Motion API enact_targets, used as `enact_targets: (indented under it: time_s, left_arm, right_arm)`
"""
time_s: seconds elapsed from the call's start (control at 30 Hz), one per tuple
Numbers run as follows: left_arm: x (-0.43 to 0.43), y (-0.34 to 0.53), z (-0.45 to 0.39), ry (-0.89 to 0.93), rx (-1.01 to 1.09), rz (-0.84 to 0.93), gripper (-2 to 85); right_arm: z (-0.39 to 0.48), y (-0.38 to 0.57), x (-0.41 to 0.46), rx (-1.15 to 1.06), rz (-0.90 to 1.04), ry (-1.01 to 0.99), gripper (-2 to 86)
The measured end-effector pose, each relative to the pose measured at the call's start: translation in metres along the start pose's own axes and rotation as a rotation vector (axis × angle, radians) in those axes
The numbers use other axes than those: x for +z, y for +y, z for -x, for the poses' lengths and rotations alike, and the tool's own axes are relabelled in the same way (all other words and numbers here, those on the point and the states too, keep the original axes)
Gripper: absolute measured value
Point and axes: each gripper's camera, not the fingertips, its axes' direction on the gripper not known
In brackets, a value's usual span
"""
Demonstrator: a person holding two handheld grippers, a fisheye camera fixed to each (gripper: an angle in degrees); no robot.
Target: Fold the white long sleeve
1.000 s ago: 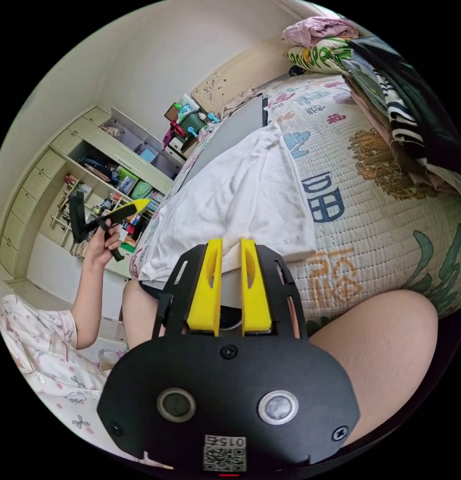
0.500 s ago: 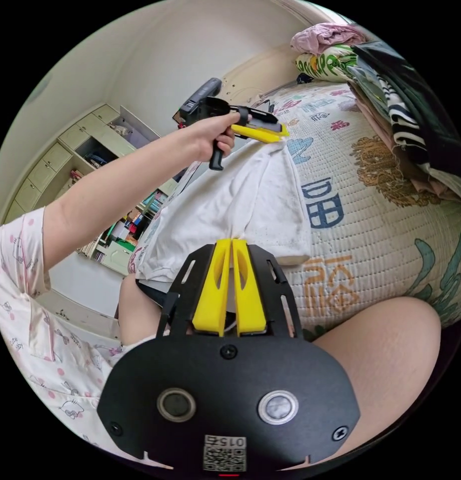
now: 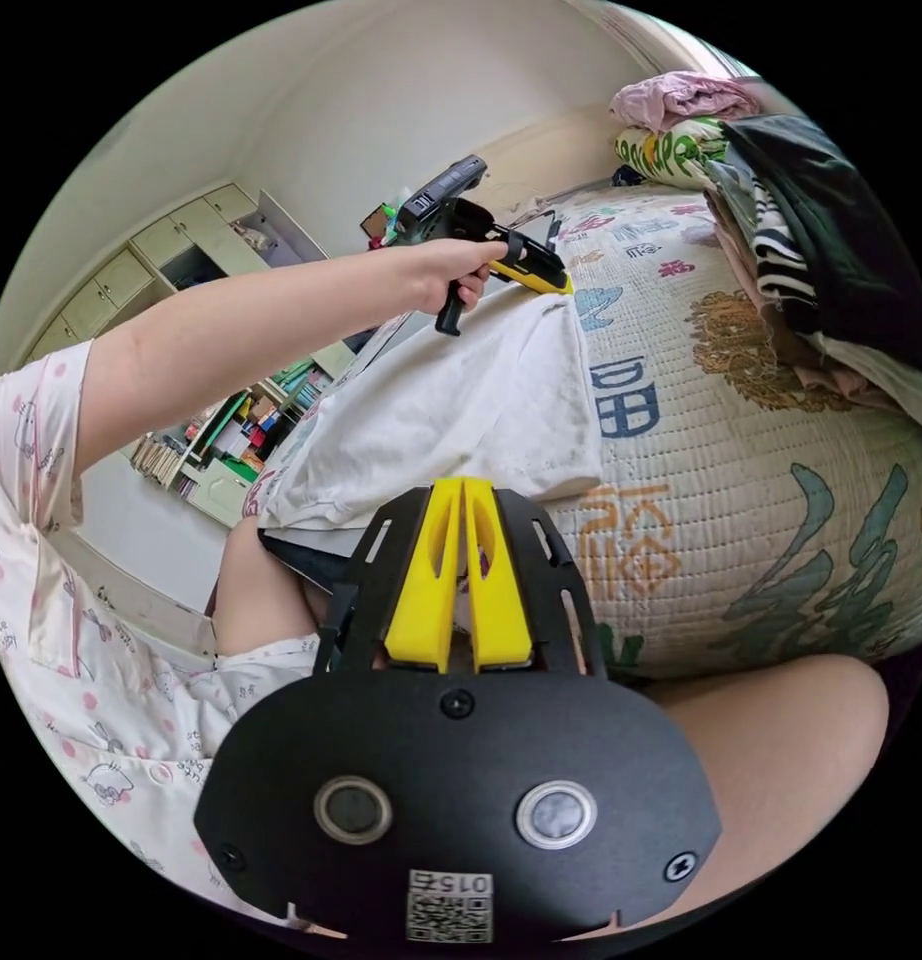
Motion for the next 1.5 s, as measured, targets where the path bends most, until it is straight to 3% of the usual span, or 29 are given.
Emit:
enact_targets:
  time_s: [0.13, 0.33, 0.47, 0.6, 0.9, 1.1, 1.27, 1.4, 1.5]
  left_arm:
    - [-0.025, 0.002, -0.008, -0.012, 0.040, -0.025, 5.0]
    - [-0.054, 0.006, -0.004, -0.066, 0.033, -0.086, 8.4]
    - [-0.048, 0.008, -0.004, -0.175, 0.033, -0.073, 10.7]
    - [-0.029, 0.012, 0.001, -0.161, 0.016, -0.019, 10.9]
    - [-0.013, 0.051, -0.004, -0.276, 0.122, -0.021, 2.0]
    - [-0.063, 0.088, 0.010, -0.067, 0.117, -0.199, 1.0]
    - [-0.143, 0.160, 0.025, 0.185, 0.151, -0.481, 0.6]
    - [-0.180, 0.241, 0.064, 0.265, 0.183, -0.588, 0.6]
    - [-0.194, 0.324, 0.130, 0.336, 0.152, -0.654, 0.6]
  right_arm:
    - [-0.027, 0.015, -0.033, 0.098, -0.125, -0.089, 7.0]
    - [-0.037, 0.015, -0.044, 0.151, -0.186, 0.056, 11.0]
    - [-0.043, 0.009, -0.035, 0.173, -0.155, 0.024, 8.7]
    - [-0.047, 0.009, -0.023, 0.190, -0.103, 0.018, 5.4]
    - [-0.056, 0.036, -0.026, 0.226, -0.147, 0.033, 0.8]
    - [-0.048, 0.056, -0.087, 0.198, -0.285, 0.091, 0.5]
    - [-0.021, 0.077, -0.168, 0.059, -0.507, 0.214, 0.4]
    - [0.031, 0.090, -0.174, -0.165, -0.489, 0.149, 0.4]
    - [0.075, 0.104, -0.135, -0.330, -0.394, -0.017, 0.4]
